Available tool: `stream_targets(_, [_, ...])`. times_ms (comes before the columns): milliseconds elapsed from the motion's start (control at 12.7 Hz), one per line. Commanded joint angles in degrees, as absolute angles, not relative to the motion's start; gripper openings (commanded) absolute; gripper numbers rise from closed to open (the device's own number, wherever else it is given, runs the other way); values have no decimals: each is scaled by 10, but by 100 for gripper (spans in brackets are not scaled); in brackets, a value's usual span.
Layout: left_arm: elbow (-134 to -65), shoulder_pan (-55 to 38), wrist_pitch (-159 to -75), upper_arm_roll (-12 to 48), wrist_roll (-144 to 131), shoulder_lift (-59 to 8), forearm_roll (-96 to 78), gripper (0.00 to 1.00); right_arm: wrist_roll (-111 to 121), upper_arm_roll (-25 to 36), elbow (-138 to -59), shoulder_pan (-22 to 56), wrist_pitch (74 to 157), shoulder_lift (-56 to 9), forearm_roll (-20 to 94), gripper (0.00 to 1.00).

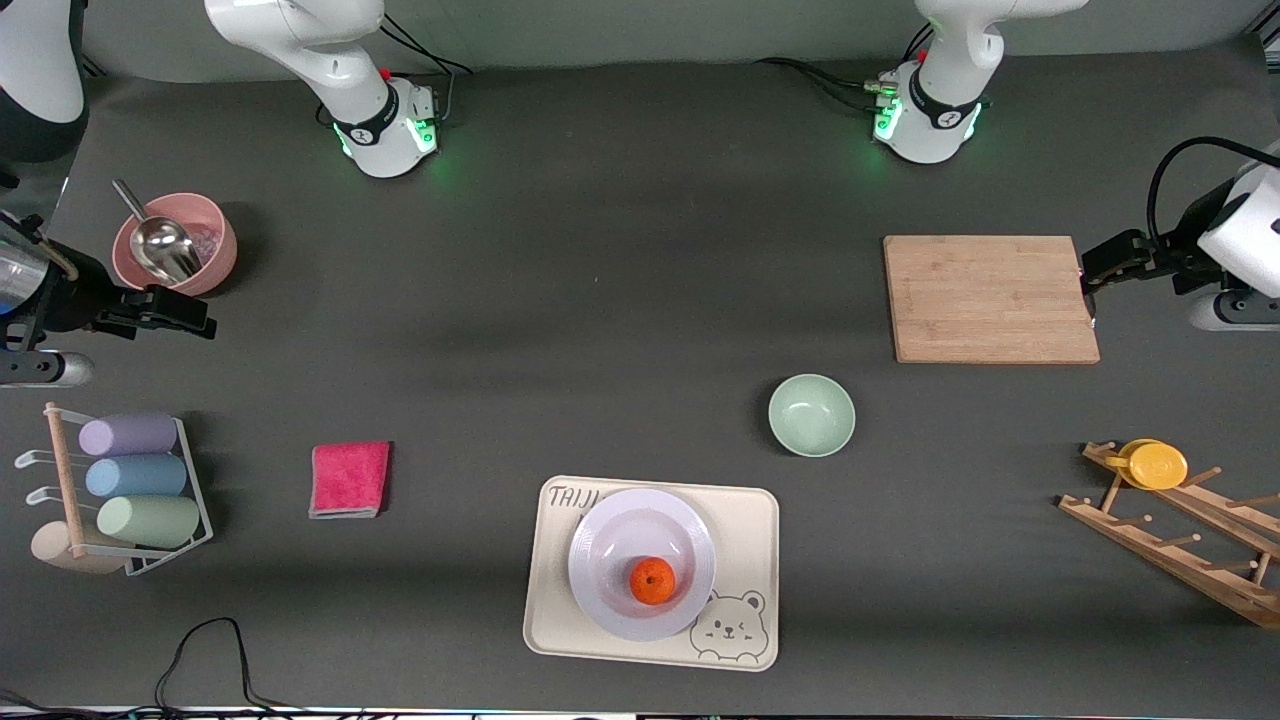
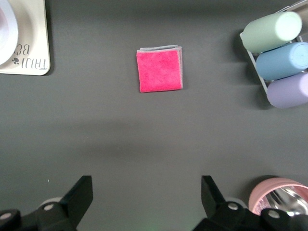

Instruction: Place orange and plate with both arms

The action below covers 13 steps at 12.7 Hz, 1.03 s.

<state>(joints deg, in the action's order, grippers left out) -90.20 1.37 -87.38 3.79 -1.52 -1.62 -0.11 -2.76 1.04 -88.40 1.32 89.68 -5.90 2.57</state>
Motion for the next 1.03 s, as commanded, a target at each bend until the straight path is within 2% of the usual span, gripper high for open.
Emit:
stream_targets(0, [-904,5,-872,32,-11,-12,-2,100,-48,-26,-1021,-6,960,39,42,100])
stream_targets(158, [-904,5,-872,32,-11,-12,-2,100,-48,-7,-1056,36,962,65,45,100])
stream_targets(315, [-904,5,-872,32,-11,-12,-2,100,-42,27,-1056,66,953,69,49,100])
stream_targets(552, [-904,5,-872,33,-11,-12,-2,100,-29,26,-1039,38,949,63,49,100])
stream_targets(710, [-904,5,-871,33,-11,-12,-2,100,-19,-2,-1034,10,931,66,45,100])
stream_targets(946, [-903,5,-870,33,-11,-12,-2,100,-11,-5,-1017,5,915,68,41,100])
